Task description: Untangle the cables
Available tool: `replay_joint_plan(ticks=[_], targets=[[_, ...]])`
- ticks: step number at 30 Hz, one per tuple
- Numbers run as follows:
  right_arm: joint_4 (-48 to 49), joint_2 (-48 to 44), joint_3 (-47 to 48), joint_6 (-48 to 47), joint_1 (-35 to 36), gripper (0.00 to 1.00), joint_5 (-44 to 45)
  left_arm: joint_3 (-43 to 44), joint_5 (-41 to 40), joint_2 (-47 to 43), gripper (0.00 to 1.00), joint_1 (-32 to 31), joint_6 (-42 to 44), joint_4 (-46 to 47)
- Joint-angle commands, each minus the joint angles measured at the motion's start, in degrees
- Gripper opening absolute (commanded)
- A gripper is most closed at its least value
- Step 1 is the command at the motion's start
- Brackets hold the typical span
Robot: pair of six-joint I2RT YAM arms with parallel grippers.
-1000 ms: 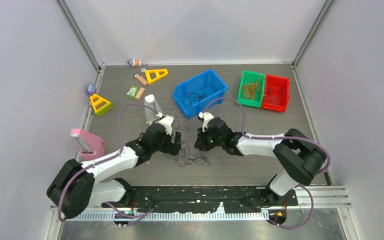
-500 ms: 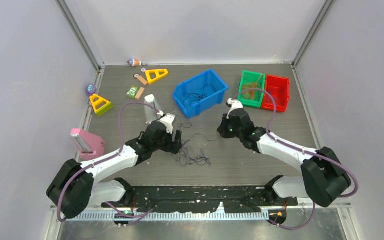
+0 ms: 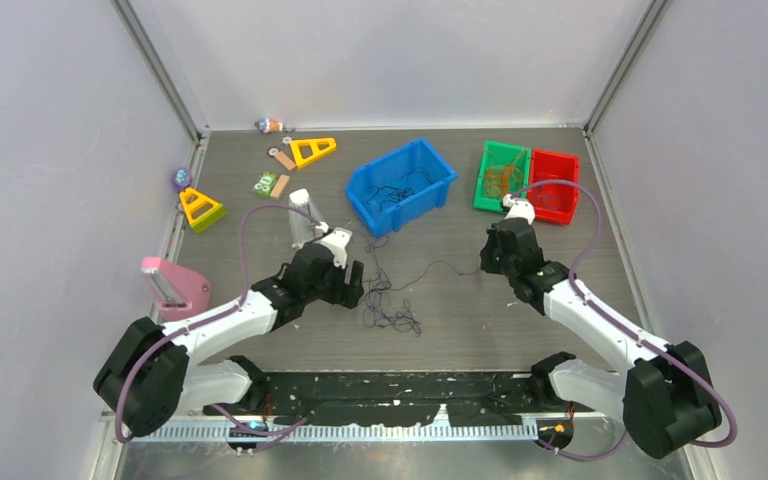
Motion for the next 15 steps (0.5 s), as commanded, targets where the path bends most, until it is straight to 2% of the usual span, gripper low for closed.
replay_joint_plan(ticks=[1, 4, 8, 10, 11, 13, 15], targets=[[-1.1, -2.2, -1.2, 0.1, -1.7, 0.05, 5.2, 0.8, 1.0, 0.5, 0.76, 0.3, 1.2, 2.5], [-1.1, -3.0, -1.4, 0.1, -2.9, 0.05, 4.4, 0.5, 1.0, -0.1, 0.76, 0.2, 1.4, 2.9], [2.7, -3.3, -2.0, -2.1, -2.9, 0.07, -7.3, -0.9, 3.3, -2.2, 0.76, 0.3, 1.3, 4.8], [5.8, -2.9, -2.9, -2.9, -2.9, 0.32, -16.4, -1.8, 3.8, -3.5, 0.77, 0.2, 1.4, 6.0], [6.9, -2.2, -3.1, -2.6, -2.7, 0.57, -21.5, -2.2, 4.1, -4.0, 0.77, 0.3, 1.3, 6.5], [8.6, -0.7, -3.1, -2.3, -1.1, 0.73, -24.9, -2.7, 4.4, -4.6, 0.78, 0.3, 1.4, 7.2], [8.9, 1.3, -2.0, -3.0, 2.2, 0.76, -23.9, -2.7, 4.4, -4.7, 0.78, 0.3, 1.4, 7.3]])
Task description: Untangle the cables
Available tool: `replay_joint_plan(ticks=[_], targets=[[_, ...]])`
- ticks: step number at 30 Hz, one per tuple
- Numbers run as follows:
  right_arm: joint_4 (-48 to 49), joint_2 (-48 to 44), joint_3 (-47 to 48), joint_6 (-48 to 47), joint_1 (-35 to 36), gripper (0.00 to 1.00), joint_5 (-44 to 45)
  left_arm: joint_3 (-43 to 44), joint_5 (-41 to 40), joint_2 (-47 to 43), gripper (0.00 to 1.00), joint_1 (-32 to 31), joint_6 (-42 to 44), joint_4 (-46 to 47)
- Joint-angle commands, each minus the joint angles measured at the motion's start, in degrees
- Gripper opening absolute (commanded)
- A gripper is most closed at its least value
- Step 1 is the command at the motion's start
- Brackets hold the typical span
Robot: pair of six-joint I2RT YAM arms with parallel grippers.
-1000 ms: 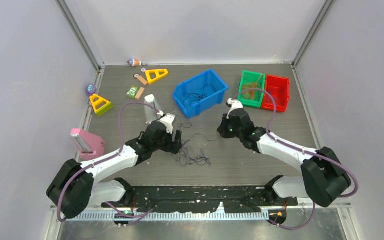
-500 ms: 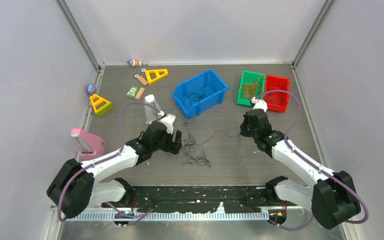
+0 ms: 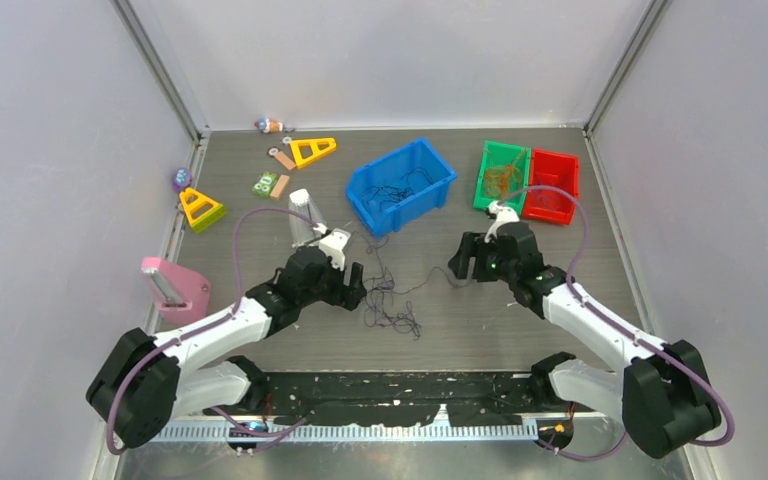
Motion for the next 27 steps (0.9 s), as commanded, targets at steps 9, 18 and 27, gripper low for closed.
replay_joint_plan(ticks=[9, 18, 27], targets=[[3.9, 16.5, 9.7, 0.4, 16.9, 0.97, -1.2, -0.4, 3.2, -0.8, 0.78, 0.3, 1.0, 4.5], [5.5, 25.4, 12.4, 16.6, 20.9, 0.85, 18.7, 1.6, 10.0, 4.5, 0.81, 0.2, 0.5, 5.1], [4.2, 24.4, 13.7, 15.7, 22.1, 0.07, 25.7, 4.4, 12.5, 8.5, 0.81, 0.2, 1.6, 2.5]])
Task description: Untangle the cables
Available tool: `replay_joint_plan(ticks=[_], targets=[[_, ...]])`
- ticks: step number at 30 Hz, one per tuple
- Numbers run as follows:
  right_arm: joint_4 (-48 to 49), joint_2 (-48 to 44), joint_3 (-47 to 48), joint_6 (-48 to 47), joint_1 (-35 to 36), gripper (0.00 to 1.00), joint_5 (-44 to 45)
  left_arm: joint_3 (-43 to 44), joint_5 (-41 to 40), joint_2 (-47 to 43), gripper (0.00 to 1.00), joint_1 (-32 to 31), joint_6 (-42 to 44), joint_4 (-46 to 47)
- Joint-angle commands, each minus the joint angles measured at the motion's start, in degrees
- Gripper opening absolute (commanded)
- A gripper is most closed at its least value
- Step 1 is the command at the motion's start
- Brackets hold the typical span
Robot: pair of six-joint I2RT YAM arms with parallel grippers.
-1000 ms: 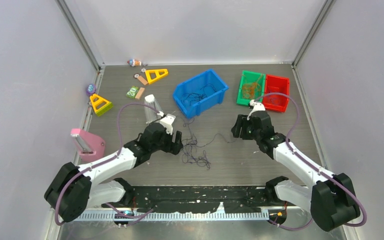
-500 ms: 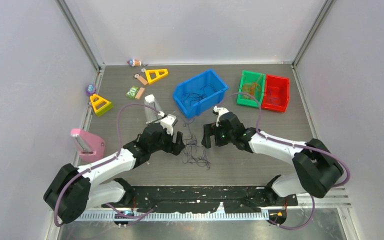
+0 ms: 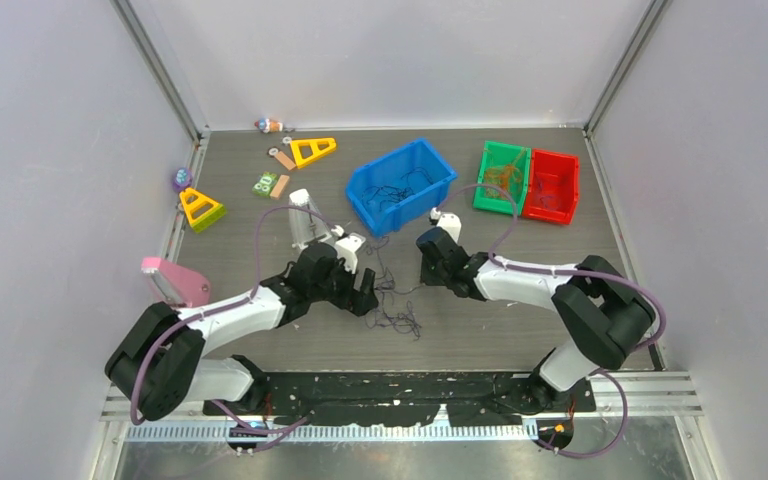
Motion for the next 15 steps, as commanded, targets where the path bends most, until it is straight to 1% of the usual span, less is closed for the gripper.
replay_joint_plan(ticks=[1, 6, 7, 8, 10, 11, 13, 15], targets=[[1.3, -6.7, -0.1, -0.6, 0.1, 0.06, 6.5, 2.5, 2.1, 0.1, 0.81, 0.2, 1.1, 0.4], [0.0, -14.8, -1.6, -4.7, 0.1, 0.05, 7.3, 2.5, 2.6, 0.3, 0.81, 0.2, 1.3, 0.5], [-0.2, -17.2, -1.7, -5.1, 0.1, 0.05, 6.9, 2.5, 3.2, 0.6, 0.78, 0.2, 1.3, 0.7], [-0.7, -18.3, -1.7, -5.7, 0.1, 0.05, 6.4, 2.7, 4.4, 1.1, 0.73, 0.2, 1.0, 1.3], [-1.4, -21.8, -1.7, -6.4, 0.1, 0.05, 5.7, 3.1, 7.9, 3.1, 0.66, -0.1, 0.1, 2.9], [-1.6, -23.9, -1.7, -6.6, 0.1, 0.06, 5.6, 3.7, 8.9, 4.3, 0.61, -0.4, -0.2, 2.9], [-2.7, -27.1, -1.3, -7.6, 0.0, 0.05, 6.3, 5.7, 9.1, 7.0, 0.46, -1.4, 0.1, 1.4], [-4.7, -29.9, -0.3, -8.9, -0.4, 0.05, 8.5, 8.4, 6.4, 9.6, 0.32, -1.9, 0.9, -2.5]])
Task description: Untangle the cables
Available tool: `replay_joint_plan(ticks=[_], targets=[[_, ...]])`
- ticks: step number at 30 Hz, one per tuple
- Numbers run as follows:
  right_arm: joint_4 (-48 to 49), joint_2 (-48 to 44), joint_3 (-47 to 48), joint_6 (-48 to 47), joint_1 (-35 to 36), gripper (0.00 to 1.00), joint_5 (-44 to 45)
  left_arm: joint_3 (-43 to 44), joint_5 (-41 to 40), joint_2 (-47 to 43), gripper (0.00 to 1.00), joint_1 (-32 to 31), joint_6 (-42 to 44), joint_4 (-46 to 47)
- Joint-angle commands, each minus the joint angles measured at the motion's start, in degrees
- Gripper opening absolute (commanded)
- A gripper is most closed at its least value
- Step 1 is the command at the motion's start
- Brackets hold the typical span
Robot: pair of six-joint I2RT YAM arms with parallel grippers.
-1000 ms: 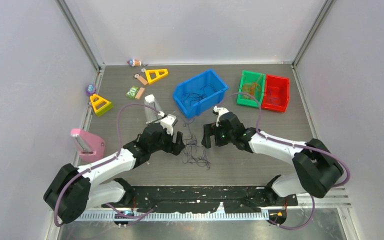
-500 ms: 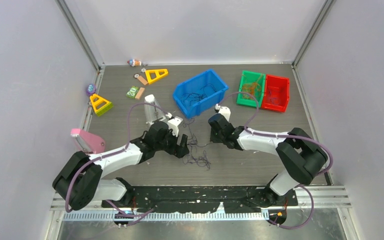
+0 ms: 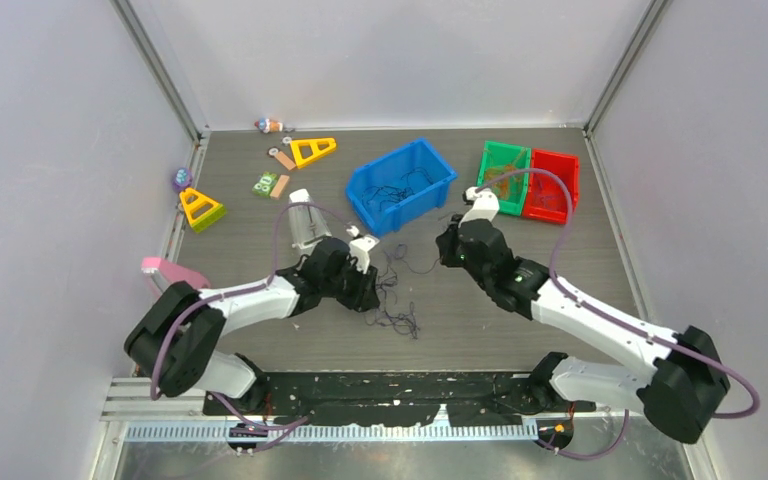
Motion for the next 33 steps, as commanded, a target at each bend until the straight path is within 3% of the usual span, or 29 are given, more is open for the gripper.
replay_joint_plan(ticks=[1, 5, 12, 17, 19, 23, 27, 33], targets=[[-4.2, -6.9, 2.1, -3.9, -1.3, 0.05, 5.7, 6.0, -0.9, 4.1, 0.27, -1.1, 1.5, -3.2], [-9.9, -12.2, 6.0, -6.5, -7.0, 0.05, 9.5, 6.1, -5.0, 3.6, 0.01, -1.1, 1.7, -5.6], [-17.3, -17.9, 14.4, -12.4, -23.2, 0.05, 11.8, 5.0, -17.0, 0.0, 0.0, -1.0, 0.6, -8.4], [-21.6, -16.9, 21.2, -12.1, -25.3, 0.05, 27.2, 0.1, -31.4, -8.1, 0.0, -0.7, -2.7, -7.5], [-21.8, -16.1, 22.3, -11.6, -26.0, 0.05, 27.4, -1.6, -35.5, -11.0, 0.0, 0.0, -4.2, -7.3], [-21.6, -13.6, 23.2, -12.2, -26.6, 0.05, 17.0, -4.1, -31.5, -14.9, 0.0, 0.4, -3.1, -4.0], [-20.7, -10.6, 24.1, -12.9, -27.8, 0.05, 18.7, -4.1, -27.0, -15.0, 0.0, 0.5, -1.5, -2.0], [-19.4, -3.4, 33.1, -16.4, -30.6, 0.05, 22.3, -5.4, -22.4, -15.9, 0.0, 0.5, -0.4, 0.8]])
